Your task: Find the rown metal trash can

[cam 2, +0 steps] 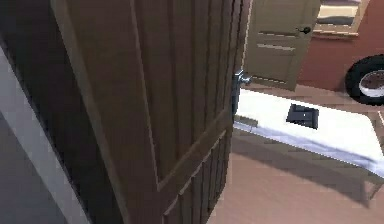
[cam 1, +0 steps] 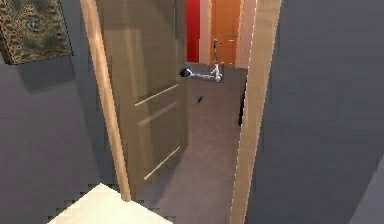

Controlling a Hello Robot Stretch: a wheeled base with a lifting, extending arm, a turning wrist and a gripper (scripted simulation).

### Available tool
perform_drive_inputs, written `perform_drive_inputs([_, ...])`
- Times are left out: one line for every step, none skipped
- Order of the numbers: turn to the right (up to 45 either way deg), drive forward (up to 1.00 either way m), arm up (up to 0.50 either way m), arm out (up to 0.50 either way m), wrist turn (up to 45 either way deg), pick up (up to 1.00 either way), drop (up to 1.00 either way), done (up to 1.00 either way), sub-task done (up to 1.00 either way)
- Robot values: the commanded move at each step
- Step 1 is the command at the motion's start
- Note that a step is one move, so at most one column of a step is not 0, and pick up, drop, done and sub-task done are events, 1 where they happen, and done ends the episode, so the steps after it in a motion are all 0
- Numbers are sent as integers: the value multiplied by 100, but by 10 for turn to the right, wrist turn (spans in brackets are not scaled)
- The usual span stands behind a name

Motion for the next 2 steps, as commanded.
perform_drive_inputs([-60,0,0,0,0,0,0,0,0])
perform_drive_inputs([0,75,0,0,0,0,0,0,0])
